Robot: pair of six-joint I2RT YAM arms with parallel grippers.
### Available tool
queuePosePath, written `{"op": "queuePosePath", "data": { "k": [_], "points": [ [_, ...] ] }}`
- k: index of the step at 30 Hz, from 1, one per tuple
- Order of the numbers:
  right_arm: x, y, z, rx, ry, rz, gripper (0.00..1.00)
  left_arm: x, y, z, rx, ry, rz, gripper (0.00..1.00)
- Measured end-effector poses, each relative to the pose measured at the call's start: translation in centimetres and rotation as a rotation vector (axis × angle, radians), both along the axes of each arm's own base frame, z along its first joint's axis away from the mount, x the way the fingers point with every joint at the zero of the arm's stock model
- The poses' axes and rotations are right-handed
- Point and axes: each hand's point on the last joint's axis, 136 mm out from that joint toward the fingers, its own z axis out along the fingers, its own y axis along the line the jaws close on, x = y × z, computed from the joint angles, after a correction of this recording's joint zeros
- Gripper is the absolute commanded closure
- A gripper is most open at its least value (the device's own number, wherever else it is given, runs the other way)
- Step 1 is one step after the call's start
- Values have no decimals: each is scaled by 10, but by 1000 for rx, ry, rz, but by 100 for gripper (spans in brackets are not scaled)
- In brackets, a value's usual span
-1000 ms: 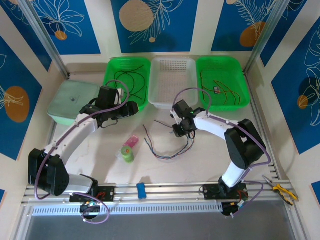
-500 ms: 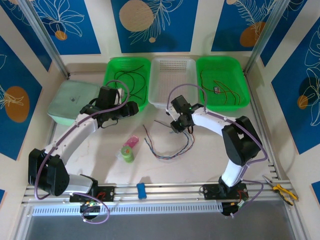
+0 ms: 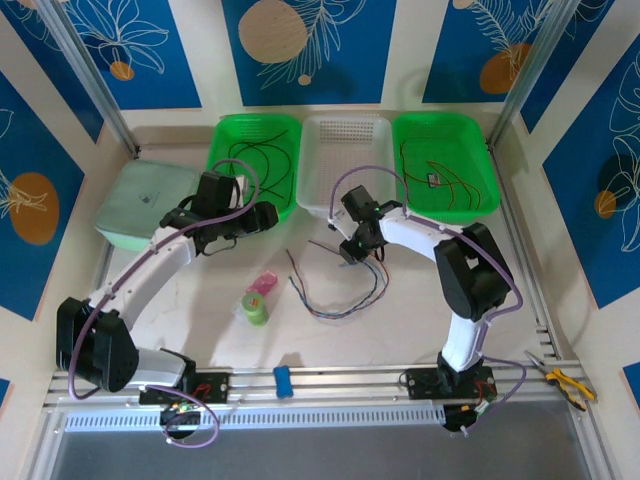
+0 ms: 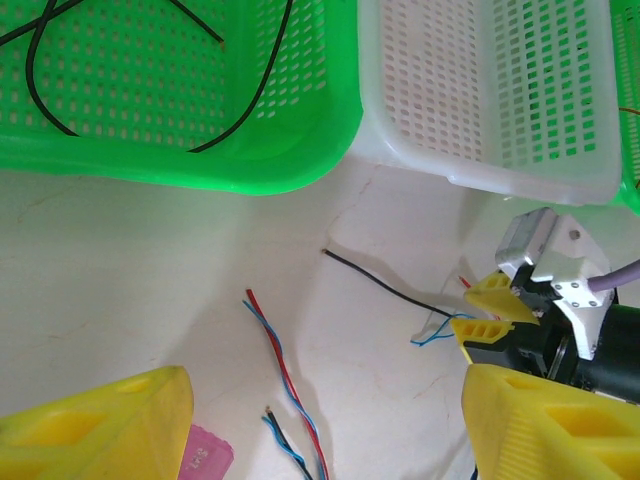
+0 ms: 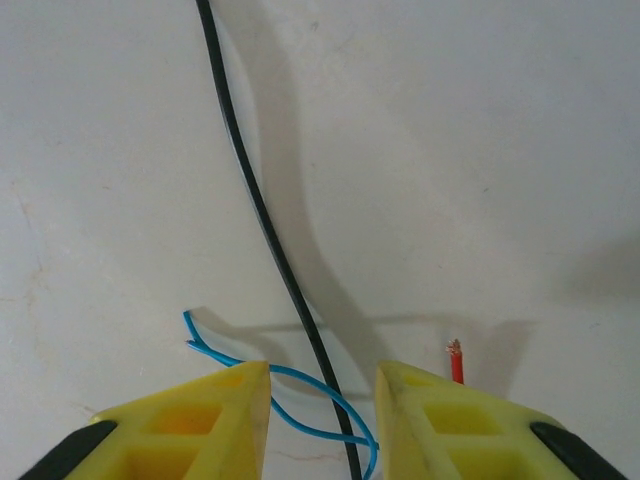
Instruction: Untangle the cables
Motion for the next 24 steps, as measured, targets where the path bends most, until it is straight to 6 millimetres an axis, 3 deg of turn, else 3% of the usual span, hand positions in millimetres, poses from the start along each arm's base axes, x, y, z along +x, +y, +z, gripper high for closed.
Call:
{"op": "queuePosePath", "data": {
  "k": [8, 15, 24],
  "points": [
    [-4, -1, -13, -23, 44, 35, 67, -2, -1, -1, 2, 5, -4, 29],
    [0, 3, -12, -20, 37, 55, 69, -3, -3, -1, 2, 5, -9, 29],
    [-1, 3, -19, -31, 47, 79, 64, -4, -5, -1, 2, 5, -15, 29]
  ]
}}
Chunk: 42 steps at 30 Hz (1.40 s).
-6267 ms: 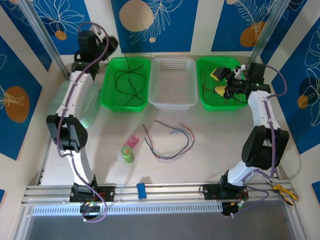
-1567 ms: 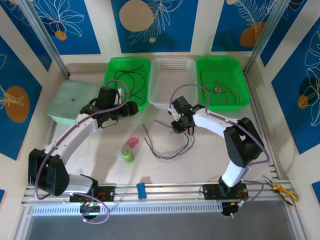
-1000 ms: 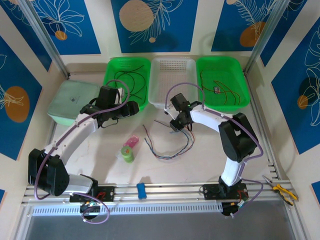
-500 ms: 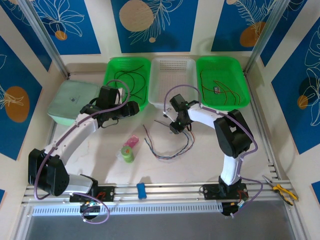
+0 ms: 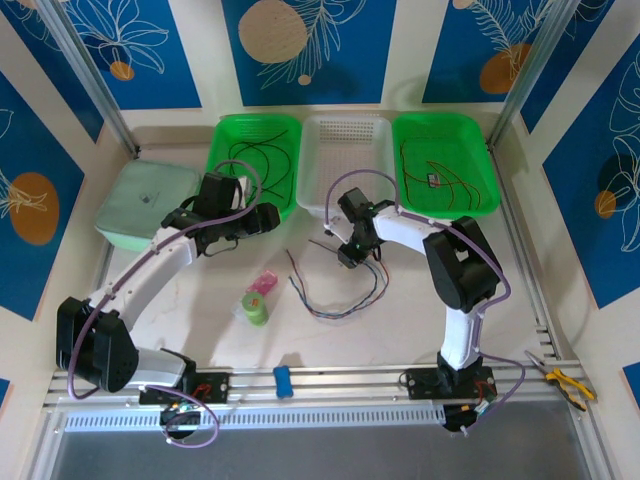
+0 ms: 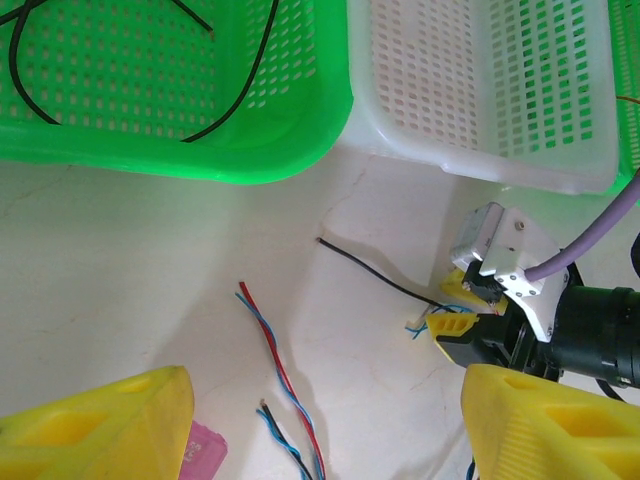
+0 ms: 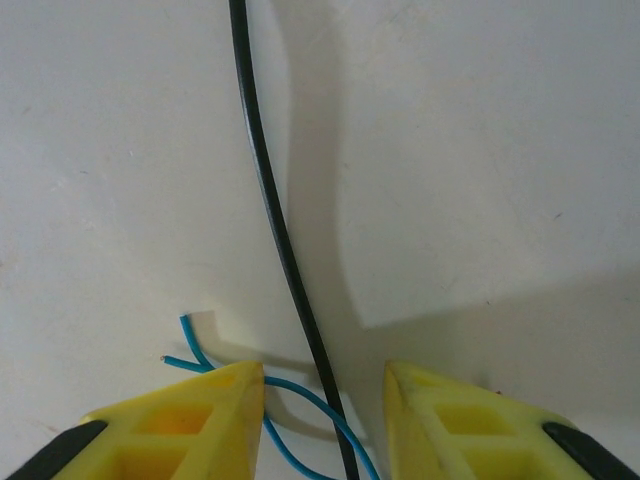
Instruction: Untangle the cables
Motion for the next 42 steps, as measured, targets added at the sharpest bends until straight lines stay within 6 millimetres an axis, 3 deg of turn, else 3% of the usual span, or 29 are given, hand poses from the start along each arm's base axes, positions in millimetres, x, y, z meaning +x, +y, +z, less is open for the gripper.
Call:
{"op": "queuePosePath", "data": {
  "k": [8, 11, 14, 19, 27, 31, 42],
  "points": [
    [-1, 1, 0, 4, 2, 10, 83, -1, -2, 0, 0, 0, -5, 29],
    [-2, 2, 0, 12, 6, 20, 96, -1, -2, 0, 0, 0, -6, 29],
    [-2, 4, 1, 18, 8, 26, 100, -1, -2, 0, 0, 1, -6, 29],
    [-6, 4, 2, 30, 13, 27, 100, -1, -3, 0, 0, 1, -7, 29],
    [-3, 0, 20, 49, -17, 10, 81, 0, -5, 2, -3, -5, -13, 29],
    [-3, -7, 19, 38, -4, -12, 74, 0, -6, 3, -3, -6, -13, 29],
    [-6, -12, 15, 28, 8, -17, 68, 0, -8, 3, -3, -5, -19, 29]
  ]
}}
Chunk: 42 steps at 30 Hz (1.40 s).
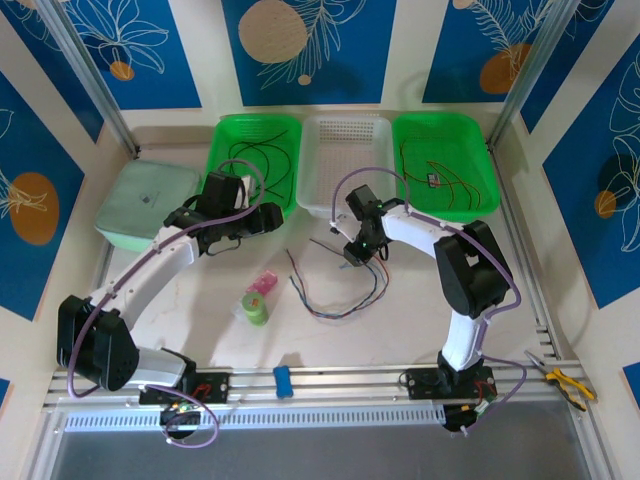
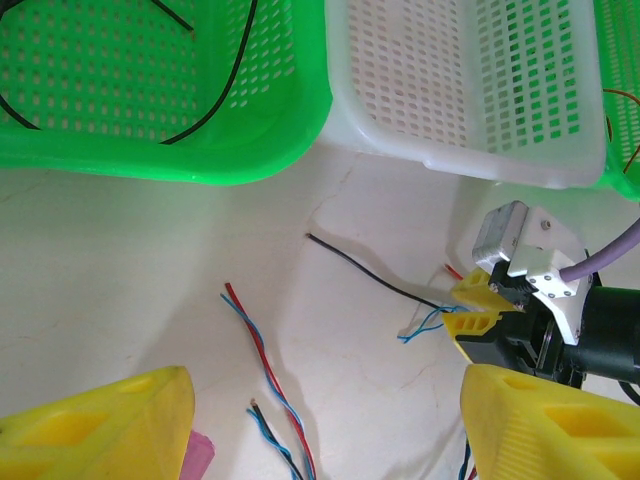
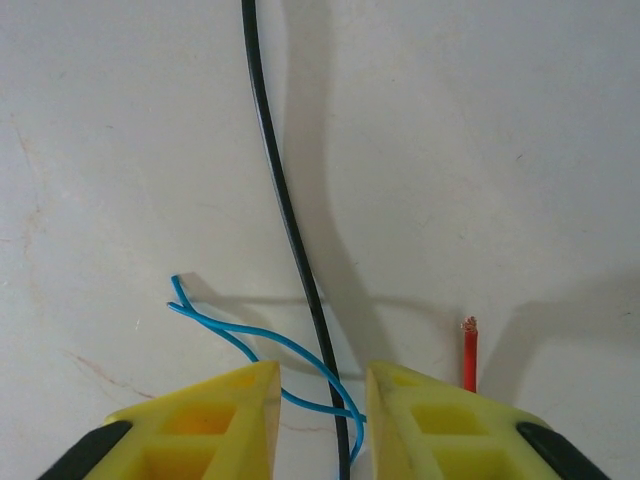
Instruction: Untangle the cables
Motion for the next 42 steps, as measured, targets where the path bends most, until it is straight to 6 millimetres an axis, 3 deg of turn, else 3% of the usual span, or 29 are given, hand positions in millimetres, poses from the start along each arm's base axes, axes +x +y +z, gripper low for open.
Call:
{"op": "queuePosePath", "data": {
  "k": [13, 28, 34, 38, 42],
  "points": [
    [-2, 0, -12, -13, 29, 5, 70, 0, -2, 2, -2, -5, -4, 29],
    [-4, 1, -18, -17, 45, 22, 98, 2, -3, 5, -4, -9, -5, 29],
    [-6, 6, -14, -13, 37, 38, 100, 2, -3, 5, -4, -10, -5, 29],
    [-7, 12, 12, 23, -13, 50, 100, 2, -3, 5, -4, -10, -5, 29],
    [-6, 20, 64, 116, -121, 49, 100, 2, -4, 5, -5, -10, -7, 29]
  ]
}}
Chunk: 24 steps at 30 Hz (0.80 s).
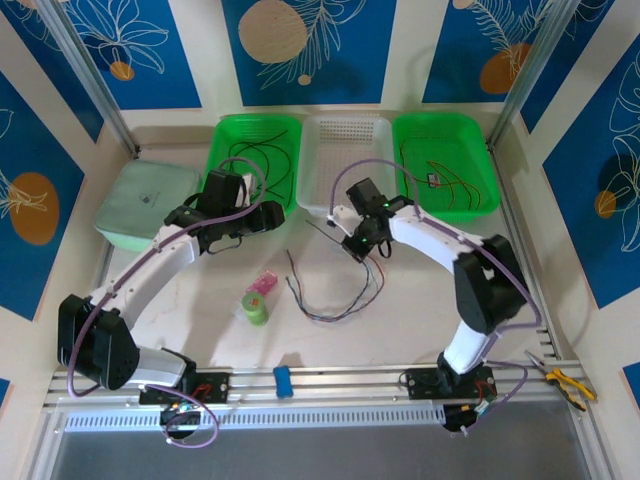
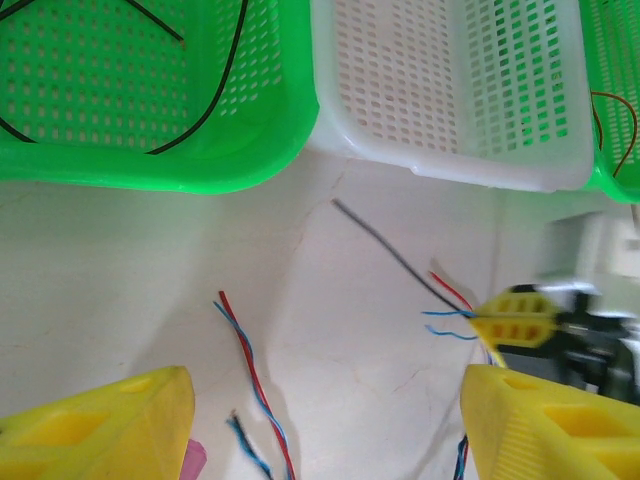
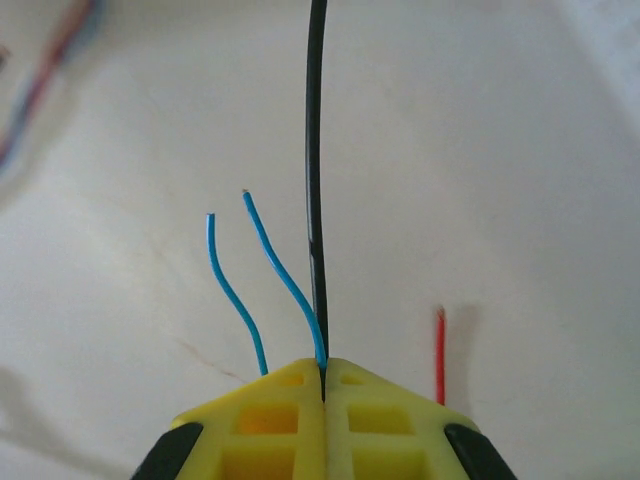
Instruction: Untangle the cables
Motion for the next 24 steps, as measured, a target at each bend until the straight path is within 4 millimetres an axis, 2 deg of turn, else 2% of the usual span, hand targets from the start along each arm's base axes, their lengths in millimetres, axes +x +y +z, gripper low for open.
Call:
{"op": "queuePosePath", "data": {
  "k": [4, 10, 13, 19, 24],
  "points": [
    [-6, 6, 46, 101, -77, 1, 100, 0, -3, 6, -6, -8, -8, 29],
    [-17, 14, 83, 228, -102, -6, 100, 0, -13, 22, -31, -35, -28, 27],
    [-18, 16, 94, 309, -88, -32, 100, -2, -18, 31, -51, -47, -38, 26],
    [-13, 10, 101, 499, 13, -138, 100, -5, -25, 50, -92, -74, -61, 25],
    [-23, 11, 113, 611, 57, -149, 100, -13, -42, 57, -127, -83, -103, 24]
  ]
}}
